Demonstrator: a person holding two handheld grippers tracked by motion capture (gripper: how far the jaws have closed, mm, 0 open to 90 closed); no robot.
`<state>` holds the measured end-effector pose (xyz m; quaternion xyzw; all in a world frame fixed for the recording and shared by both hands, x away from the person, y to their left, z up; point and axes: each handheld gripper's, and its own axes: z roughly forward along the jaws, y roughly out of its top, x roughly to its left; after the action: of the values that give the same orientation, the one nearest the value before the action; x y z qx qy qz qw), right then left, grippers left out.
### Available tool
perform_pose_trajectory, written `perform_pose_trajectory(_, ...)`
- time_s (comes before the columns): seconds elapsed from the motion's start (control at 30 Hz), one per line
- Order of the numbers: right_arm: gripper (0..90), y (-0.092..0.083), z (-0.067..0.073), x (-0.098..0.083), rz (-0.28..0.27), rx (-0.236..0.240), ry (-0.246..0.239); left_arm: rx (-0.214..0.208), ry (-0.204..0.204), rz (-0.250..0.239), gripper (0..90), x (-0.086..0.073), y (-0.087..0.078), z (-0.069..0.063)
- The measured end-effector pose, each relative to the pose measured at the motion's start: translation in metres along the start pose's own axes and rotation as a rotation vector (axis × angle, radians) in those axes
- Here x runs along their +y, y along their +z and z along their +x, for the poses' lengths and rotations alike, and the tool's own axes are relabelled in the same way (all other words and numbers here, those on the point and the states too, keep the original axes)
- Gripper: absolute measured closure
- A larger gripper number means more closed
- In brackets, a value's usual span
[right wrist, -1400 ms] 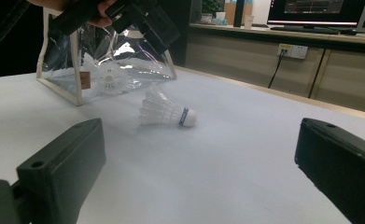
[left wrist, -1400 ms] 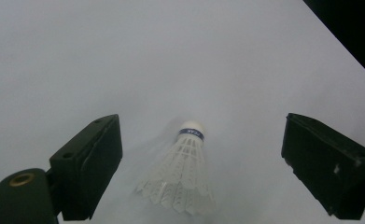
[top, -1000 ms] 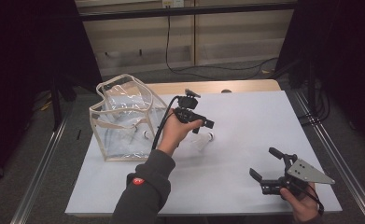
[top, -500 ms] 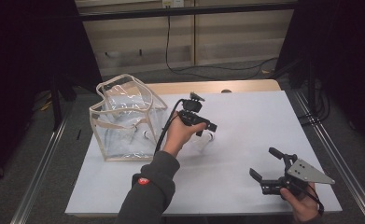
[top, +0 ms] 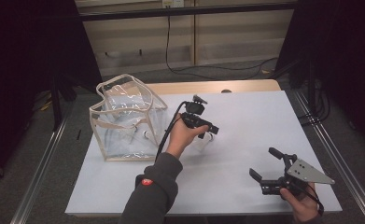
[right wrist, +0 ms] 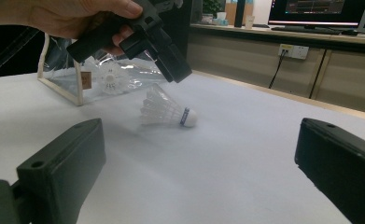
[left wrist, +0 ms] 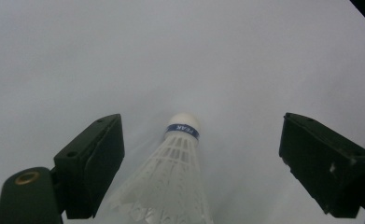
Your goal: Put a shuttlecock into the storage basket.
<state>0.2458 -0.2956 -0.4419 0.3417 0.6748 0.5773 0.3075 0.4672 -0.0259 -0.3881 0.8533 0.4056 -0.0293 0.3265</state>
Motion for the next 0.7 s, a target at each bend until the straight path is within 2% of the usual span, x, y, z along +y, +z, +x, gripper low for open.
perform_pose_trajectory(0.27,1.7,0.0,0.0,0.0,0.0,-0.001,0.004,-0.005,0.011,0.011,15.9,-0.001,0.006,-0.001)
perform_pose_trajectory(0.37,1.6,0.0,0.0,0.0,-0.001,0.0,0.005,0.002,0.03,0.028,18.1,-0.001,0.01,-0.001)
perform_pose_trajectory(0.57,1.6,0.0,0.0,0.0,0.0,-0.001,0.002,0.008,0.026,0.031,20.8,-0.002,0.016,0.0)
perform_pose_trajectory(0.7,1.6,0.0,0.0,0.0,0.001,0.0,0.002,0.009,0.037,0.041,23.1,-0.002,0.02,0.001)
